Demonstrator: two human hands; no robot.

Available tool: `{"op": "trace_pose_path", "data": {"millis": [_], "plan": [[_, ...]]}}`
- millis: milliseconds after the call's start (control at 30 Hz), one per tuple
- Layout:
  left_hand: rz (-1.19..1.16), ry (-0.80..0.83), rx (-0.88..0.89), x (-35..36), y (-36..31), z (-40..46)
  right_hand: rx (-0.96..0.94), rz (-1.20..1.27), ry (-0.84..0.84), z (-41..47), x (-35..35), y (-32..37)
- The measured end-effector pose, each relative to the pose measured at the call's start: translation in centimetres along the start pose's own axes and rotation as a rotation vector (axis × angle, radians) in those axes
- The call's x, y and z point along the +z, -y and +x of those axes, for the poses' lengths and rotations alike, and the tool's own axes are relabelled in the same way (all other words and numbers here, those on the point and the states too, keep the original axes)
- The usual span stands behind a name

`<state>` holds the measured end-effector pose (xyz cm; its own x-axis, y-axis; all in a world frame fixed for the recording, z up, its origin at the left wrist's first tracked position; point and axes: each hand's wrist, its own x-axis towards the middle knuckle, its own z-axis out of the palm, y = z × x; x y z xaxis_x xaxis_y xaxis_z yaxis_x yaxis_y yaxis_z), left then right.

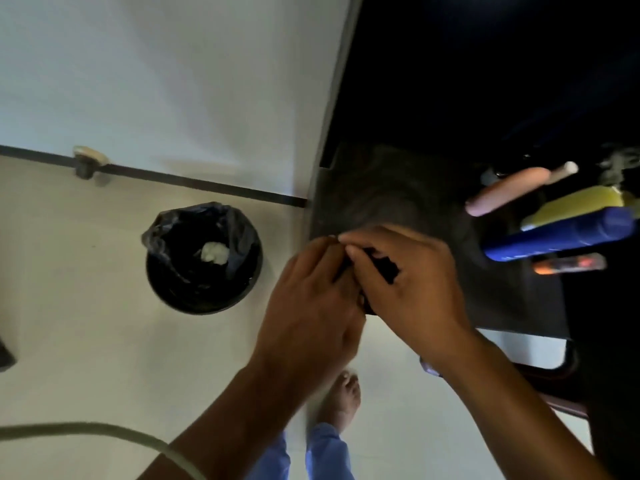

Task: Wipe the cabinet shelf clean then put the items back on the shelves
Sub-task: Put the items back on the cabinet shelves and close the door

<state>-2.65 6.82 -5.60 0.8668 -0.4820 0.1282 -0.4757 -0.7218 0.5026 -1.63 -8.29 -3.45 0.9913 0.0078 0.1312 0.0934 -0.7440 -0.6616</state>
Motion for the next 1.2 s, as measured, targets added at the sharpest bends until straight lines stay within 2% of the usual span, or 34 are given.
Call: {"op": "trace_pose_path", "data": {"millis": [133,333,400,533,600,733,1000,1200], "plan": [[0.013,0.026,-0.019,0.6,-0.4,1.8,0.055,-0.183,-0.101,-4.3,-3.1,-4.5],[-0.045,0.056,-0.062,1.3,-2.0,5.4,0.271,-0.344,-0.203,-8.5,-6.4,-9.2],[-0.11,0.045,-0.077,1.7,-3.1,6.9,0.376,-0.298,-0.276,-9.3,-7.1,-9.9],[-0.286,-0.007,-0.126,3.1,-5.1,10.0,0.58,0.005,-0.484,-9.3,-7.8,-9.5],[-0.369,-0.026,-0.157,3.8,-5.9,11.3,0.636,0.079,-0.593,-8.7,-8.0,-8.9],[-0.458,-0.065,-0.191,4.9,-7.0,13.5,0.62,0.116,-0.71,-7.3,-8.8,-7.2],[-0.472,-0.079,-0.199,6.7,-8.2,15.4,0.548,0.038,-0.643,-4.1,-9.8,-7.1],[-0.489,-0.103,-0.206,7.2,-8.6,15.7,0.487,0.072,-0.734,-3.9,-12.2,-7.1]]}}
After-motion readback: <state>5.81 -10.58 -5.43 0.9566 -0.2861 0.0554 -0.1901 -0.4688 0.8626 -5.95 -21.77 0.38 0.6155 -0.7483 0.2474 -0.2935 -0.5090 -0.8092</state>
